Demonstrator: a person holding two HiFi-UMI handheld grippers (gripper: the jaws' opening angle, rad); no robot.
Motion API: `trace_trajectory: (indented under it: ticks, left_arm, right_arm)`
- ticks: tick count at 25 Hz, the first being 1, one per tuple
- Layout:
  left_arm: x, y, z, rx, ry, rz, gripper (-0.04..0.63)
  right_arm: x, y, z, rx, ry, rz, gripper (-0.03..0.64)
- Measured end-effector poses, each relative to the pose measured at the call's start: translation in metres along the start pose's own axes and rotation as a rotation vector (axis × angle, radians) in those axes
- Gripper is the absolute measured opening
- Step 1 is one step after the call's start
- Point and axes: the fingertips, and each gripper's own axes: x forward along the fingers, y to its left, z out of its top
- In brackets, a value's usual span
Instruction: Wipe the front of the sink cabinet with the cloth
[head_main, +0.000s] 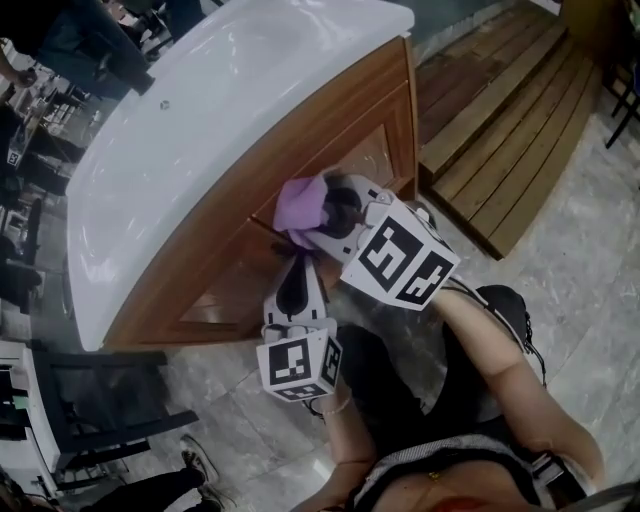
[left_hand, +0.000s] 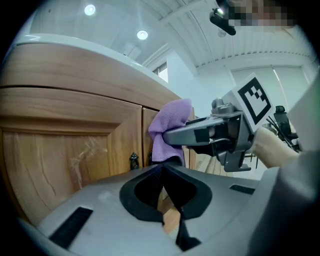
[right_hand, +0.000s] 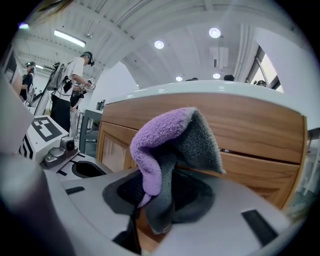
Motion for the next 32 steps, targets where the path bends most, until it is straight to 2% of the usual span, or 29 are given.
trace_trajectory:
  ticks: [8,19,25,32]
  left_arm:
    - [0.006,-0.023,0.0,0.003,0.003,-0.05,0.0]
    - [0.018,-0.035,0.0,0.034,0.016,-0.046,0.0]
    - [0.034,-0.05,0.001,0.043,0.008,-0.099,0.0]
    - [0.045,-0.063,-0.002,0.01,0.011,-0.153,0.0]
  right_arm:
    - [-0.012,-0.026,-0.01,-0.019,0.013,-0.073,0.179]
    - [-0.029,-0.059,-0.024,0.038,0.01,-0.113,0.179]
    - [-0.039,-0.08,-0.035,0.055,0.019,-0.173,0.179]
    - [-0.055,-0.11,-0.045,0.082,0.031,-0.251,0.179]
